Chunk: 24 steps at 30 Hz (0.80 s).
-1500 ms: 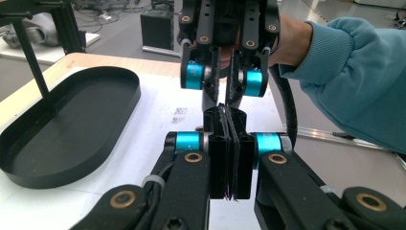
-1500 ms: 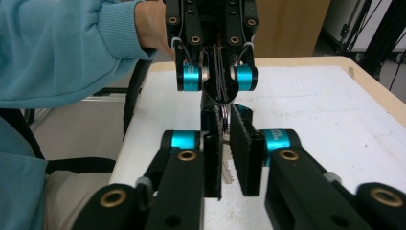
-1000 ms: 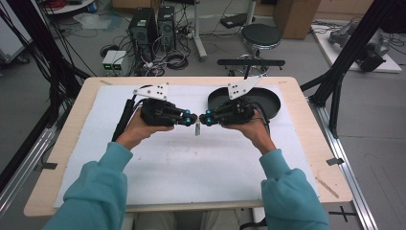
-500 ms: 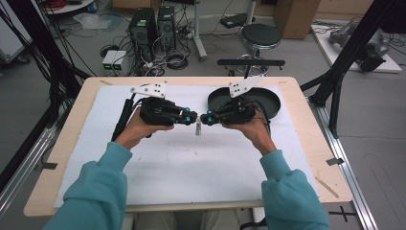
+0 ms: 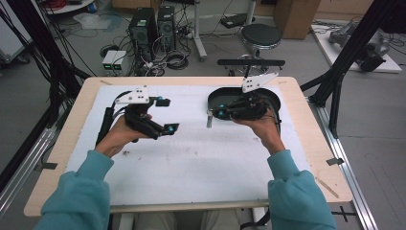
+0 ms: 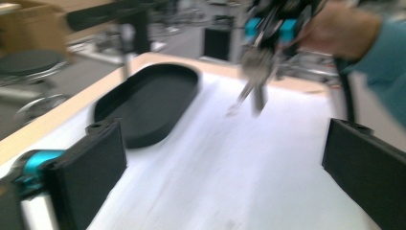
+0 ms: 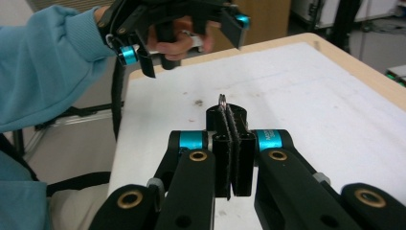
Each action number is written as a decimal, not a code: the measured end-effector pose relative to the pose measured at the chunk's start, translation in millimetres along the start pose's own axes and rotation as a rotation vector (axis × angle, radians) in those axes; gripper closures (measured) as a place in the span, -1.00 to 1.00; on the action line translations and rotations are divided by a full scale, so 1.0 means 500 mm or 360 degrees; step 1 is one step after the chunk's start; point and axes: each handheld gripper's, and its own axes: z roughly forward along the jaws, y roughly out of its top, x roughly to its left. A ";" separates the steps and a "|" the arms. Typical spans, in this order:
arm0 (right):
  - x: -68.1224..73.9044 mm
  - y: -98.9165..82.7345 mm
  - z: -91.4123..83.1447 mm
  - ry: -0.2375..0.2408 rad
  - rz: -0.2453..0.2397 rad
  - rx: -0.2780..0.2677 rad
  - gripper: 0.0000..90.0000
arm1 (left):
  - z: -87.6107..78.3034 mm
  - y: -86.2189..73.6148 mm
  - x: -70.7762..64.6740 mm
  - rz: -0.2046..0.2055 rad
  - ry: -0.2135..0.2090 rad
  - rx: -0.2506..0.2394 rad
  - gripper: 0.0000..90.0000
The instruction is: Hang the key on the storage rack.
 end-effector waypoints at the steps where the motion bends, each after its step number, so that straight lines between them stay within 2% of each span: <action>1: -0.002 0.000 -0.008 -0.0023 0.0001 0.0001 1.00 | -0.015 -0.012 0.001 0.0004 0.0042 -0.0017 -0.96; 2: -0.002 0.001 -0.016 -0.0045 0.0028 0.0014 1.00 | -0.026 -0.021 0.002 0.0000 0.0067 -0.0027 -0.96; 6: -0.016 0.011 -0.053 -0.0144 0.0043 0.0026 1.00 | -0.083 -0.075 -0.001 -0.0004 0.0208 -0.0068 -0.96; 8: -0.025 0.017 -0.071 -0.0208 0.0037 0.0016 1.00 | -0.110 -0.107 -0.006 -0.0021 0.0273 -0.0090 -0.96; 9: -0.030 0.021 -0.083 -0.0232 0.0069 0.0020 1.00 | -0.119 -0.118 -0.008 -0.0032 0.0296 -0.0099 -0.96; 11: -0.041 0.028 -0.103 -0.0287 0.0078 0.0017 1.00 | -0.141 -0.146 -0.012 -0.0046 0.0346 -0.0104 -0.96; 13: -0.050 0.034 -0.120 -0.0327 0.0096 0.0023 1.00 | -0.164 -0.176 -0.016 -0.0087 0.0397 -0.0137 -0.96; 15: -0.059 0.040 -0.134 -0.0379 0.0100 0.0030 1.00 | -0.182 -0.198 -0.021 -0.0123 0.0442 -0.0153 -0.96; 20: -0.087 0.058 -0.163 -0.0484 0.0127 0.0069 1.00 | -0.208 -0.239 -0.041 -0.0080 0.0523 -0.0161 -0.96; 24: -0.108 0.073 -0.173 -0.0535 0.0152 0.0125 1.00 | -0.217 -0.270 -0.055 -0.0087 0.0585 -0.0181 -0.96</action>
